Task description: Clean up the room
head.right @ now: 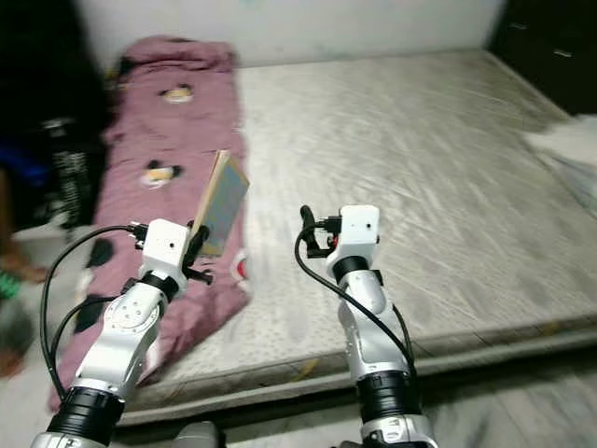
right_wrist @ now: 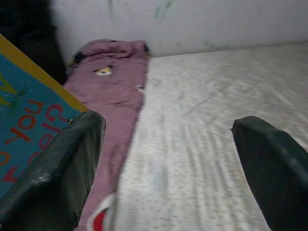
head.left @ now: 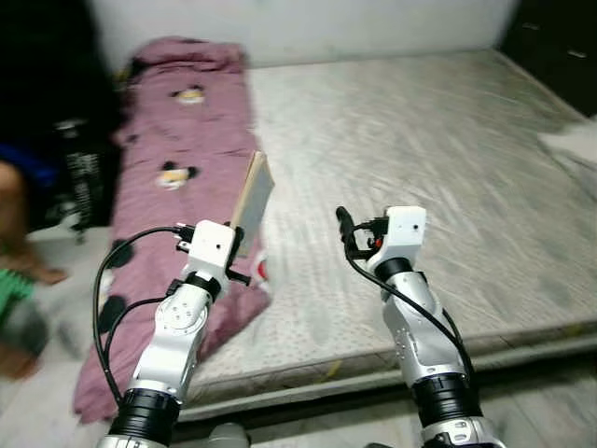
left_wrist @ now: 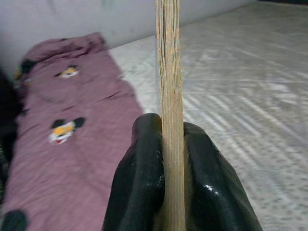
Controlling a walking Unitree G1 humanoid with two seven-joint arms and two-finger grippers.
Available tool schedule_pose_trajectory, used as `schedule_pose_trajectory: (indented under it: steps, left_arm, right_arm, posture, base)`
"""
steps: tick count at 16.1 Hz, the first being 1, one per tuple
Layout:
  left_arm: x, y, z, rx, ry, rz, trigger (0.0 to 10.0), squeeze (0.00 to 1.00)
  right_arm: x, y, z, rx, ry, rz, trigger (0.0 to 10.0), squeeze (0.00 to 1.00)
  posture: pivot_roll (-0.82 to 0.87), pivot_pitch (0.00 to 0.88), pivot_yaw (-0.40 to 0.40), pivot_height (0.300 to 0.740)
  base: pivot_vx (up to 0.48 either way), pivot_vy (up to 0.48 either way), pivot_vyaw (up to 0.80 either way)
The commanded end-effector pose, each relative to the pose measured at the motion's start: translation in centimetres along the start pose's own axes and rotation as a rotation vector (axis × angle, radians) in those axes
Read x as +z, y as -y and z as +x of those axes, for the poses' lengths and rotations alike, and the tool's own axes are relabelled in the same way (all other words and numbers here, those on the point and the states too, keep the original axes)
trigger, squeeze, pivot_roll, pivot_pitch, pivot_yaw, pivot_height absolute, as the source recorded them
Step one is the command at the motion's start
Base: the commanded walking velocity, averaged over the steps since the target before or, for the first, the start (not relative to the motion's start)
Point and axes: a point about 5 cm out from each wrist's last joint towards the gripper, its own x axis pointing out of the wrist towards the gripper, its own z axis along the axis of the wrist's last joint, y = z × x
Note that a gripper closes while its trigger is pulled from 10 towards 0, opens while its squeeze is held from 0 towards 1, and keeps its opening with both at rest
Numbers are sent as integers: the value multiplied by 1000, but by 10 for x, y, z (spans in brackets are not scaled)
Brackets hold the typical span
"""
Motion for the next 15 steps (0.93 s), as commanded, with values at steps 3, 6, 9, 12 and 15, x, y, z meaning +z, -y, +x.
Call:
schedule_pose_trajectory:
  steps: [3,6,9,12,15]
  left_arm:
    - [10,0,1,-1,52,7,10000,0]
    - [10,0,1,-1,53,3,10000,0]
    - [10,1,2,-1,52,2,10000,0]
    - [10,0,2,1,51,-2,10000,0]
    - [10,0,2,4,50,-8,10000,0]
  right_arm:
    - [0,-4,2,23,-1,-19,10000,0]
    - [0,-3,2,25,-3,-20,10000,0]
    - [0,-3,2,29,-3,-17,10000,0]
    - [0,-4,2,35,-2,-21,10000,0]
    - [1,-5,3,40,2,-26,10000,0]
  posture:
    - [89,0,28,740]
    - [89,0,26,740]
    - [89,0,24,740]
    - [87,0,23,740]
    - [86,0,23,740]
  base:
    - [0,0,242]
    - [0,0,725]
    - [0,0,358]
    - [0,0,235]
    - [0,-264,712]
